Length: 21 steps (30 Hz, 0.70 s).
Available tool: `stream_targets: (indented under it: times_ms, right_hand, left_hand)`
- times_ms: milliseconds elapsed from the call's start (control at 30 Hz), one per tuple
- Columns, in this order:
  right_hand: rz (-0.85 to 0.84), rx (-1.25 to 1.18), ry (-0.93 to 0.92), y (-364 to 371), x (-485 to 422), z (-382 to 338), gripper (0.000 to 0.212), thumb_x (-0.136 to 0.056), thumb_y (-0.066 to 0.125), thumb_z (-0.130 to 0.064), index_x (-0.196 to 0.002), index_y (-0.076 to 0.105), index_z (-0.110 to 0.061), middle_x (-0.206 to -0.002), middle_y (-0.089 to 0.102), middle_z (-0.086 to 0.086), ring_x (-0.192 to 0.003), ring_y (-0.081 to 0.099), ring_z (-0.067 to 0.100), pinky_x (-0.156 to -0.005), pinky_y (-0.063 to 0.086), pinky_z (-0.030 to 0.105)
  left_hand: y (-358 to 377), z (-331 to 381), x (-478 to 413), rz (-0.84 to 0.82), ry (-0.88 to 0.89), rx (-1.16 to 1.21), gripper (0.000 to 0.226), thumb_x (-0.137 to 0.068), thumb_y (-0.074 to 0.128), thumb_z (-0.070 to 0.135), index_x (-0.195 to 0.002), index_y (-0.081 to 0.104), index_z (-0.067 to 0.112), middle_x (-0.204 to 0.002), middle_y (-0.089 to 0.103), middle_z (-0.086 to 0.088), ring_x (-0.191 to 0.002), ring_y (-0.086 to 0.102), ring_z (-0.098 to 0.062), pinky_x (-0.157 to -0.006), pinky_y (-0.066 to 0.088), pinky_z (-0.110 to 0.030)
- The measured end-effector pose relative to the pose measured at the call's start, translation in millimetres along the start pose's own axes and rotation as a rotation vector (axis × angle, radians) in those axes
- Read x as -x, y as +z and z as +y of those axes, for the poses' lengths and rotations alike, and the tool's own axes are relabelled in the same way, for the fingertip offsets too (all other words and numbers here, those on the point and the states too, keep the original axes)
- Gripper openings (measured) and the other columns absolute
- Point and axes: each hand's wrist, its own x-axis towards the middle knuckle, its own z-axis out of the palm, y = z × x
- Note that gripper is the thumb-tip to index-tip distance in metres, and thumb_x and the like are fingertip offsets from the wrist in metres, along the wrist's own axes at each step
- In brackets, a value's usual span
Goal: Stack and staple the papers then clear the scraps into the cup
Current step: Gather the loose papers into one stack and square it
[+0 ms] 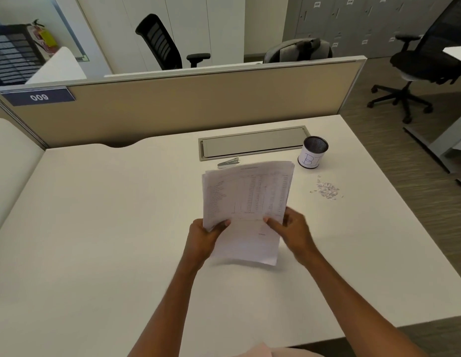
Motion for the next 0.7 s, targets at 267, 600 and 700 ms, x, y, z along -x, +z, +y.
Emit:
stream_targets:
  times_ms: [267, 600, 700]
  right_hand:
    - [-0.016, 0.922, -0.612, -19.6, -14.8, -107.9, 0.108, -0.081, 0.086, -0.034, -0.163, 0.016, -0.033, -0.171, 0.022, -0.010, -0.156, 0.024, 0.014, -0.126, 0.027, 0.038]
    - [-0.298, 0.552, -0.224, -29.2, -22.7, -89.0, 0.013, -0.094, 0.072, -0.021, -0.098, 0.084, -0.024, -0.092, 0.079, 0.013, -0.081, 0.069, 0.018, -0.072, 0.051, 0.035]
    - [-0.252, 0.439, -0.116, -48.6, -23.0, -71.6, 0.034, -0.084, 0.077, -0.045, -0.098, 0.081, -0.015, -0.099, 0.076, 0.022, -0.082, 0.070, 0.025, -0.074, 0.053, 0.042]
  left_hand:
    - [-35.3, 47.0, -15.1, -0.089, 0.272, -0.564, 0.049, -0.098, 0.075, 0.021, -0.053, 0.056, 0.024, -0.042, 0.047, 0.015, -0.048, 0.039, -0.010, -0.046, 0.029, -0.021]
    - [-57.2, 72.8, -18.7, -0.199, 0.390, -0.593, 0.009, -0.093, 0.079, 0.018, -0.093, 0.085, 0.025, -0.083, 0.081, 0.011, -0.076, 0.070, -0.011, -0.069, 0.050, -0.028]
    - [-86.5, 59.0, -21.5, -0.165, 0.238, -0.323, 0.006, -0.088, 0.084, 0.013, -0.093, 0.085, 0.017, -0.089, 0.084, 0.001, -0.083, 0.075, -0.012, -0.079, 0.056, -0.030]
